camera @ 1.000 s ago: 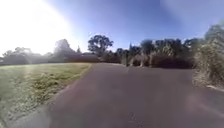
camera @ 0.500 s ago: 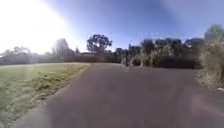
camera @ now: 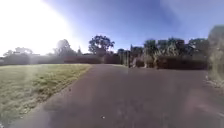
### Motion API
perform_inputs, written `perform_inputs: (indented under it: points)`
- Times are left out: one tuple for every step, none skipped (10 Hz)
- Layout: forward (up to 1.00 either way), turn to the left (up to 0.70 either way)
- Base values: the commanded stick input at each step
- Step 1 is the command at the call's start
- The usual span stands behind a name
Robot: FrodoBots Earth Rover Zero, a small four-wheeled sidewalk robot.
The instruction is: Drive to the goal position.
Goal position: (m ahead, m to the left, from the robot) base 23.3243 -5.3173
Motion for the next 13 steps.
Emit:
perform_inputs:
  points:
    - [0.7, 0.0]
    - [0.7, 0.0]
    - [0.7, 0.0]
    - [0.7, 0.0]
    - [0.7, 0.0]
    - [0.7, 0.0]
    - [0.7, 0.0]
    - [0.7, 0.0]
    - [0.7, 0.0]
    - [0.7, 0.0]
    - [0.7, 0.0]
    - [0.7, 0.0]
    - [0.7, 0.0]
